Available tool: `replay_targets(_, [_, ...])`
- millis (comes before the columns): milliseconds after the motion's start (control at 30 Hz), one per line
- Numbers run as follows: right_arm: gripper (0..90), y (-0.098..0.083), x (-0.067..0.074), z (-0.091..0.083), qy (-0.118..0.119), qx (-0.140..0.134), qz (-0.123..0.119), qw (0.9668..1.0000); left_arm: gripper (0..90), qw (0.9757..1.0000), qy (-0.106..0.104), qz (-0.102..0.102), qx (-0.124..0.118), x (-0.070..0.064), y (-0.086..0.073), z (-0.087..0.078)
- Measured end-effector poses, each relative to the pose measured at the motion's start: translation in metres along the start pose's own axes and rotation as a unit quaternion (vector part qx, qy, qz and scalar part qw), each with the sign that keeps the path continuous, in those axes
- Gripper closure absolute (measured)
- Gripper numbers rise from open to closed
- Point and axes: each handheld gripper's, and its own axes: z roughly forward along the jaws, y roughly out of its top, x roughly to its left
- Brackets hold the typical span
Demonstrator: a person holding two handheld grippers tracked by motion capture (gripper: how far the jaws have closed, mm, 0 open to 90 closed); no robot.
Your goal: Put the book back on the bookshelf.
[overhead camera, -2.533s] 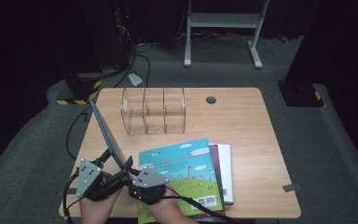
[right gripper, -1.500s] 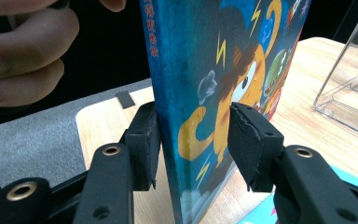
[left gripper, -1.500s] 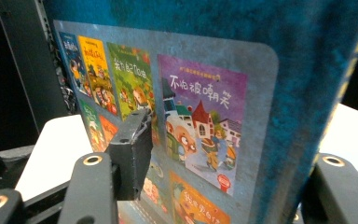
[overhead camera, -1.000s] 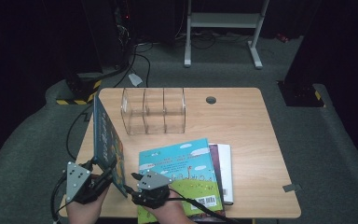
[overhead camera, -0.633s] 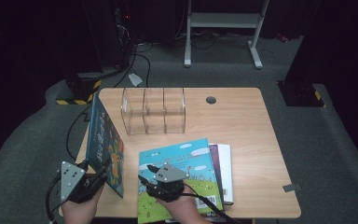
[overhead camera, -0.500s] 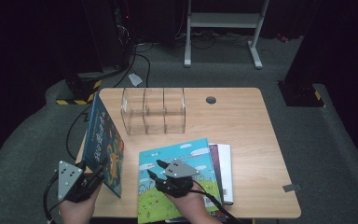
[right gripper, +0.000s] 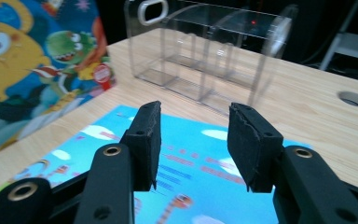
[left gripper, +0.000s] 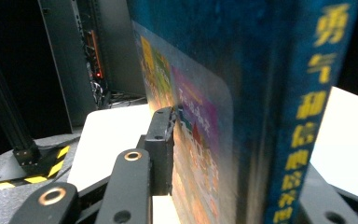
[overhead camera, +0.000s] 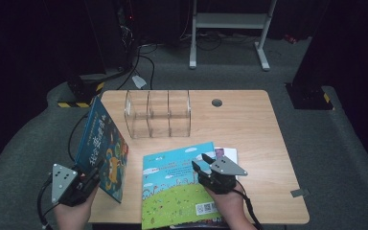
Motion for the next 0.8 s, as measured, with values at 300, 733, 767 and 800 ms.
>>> replay_targets(300, [54.9,-0.024,-0.04,-0.021,-0.058,0.011,0.023,0.998,66.7,0.9999,-0.009,0.002,-0.006,0.006,-0.001,-0.001])
replay_targets(733, [55.1,-0.062,-0.076,-0.041,-0.119,0.015,0.058,0.991,72.4,0.9987,-0.038,-0.028,-0.018,0.011,0.001,-0.001])
replay_targets(767, [55.1,-0.066,-0.077,-0.041,-0.12,0.017,0.061,0.9907,72.4,0.9988,-0.039,-0.024,-0.018,0.01,0.001,-0.001])
replay_targets(800, [55.1,-0.068,-0.079,-0.04,-0.121,0.02,0.066,0.9903,72.5,0.9987,-0.04,-0.023,-0.018,0.008,0.001,-0.001])
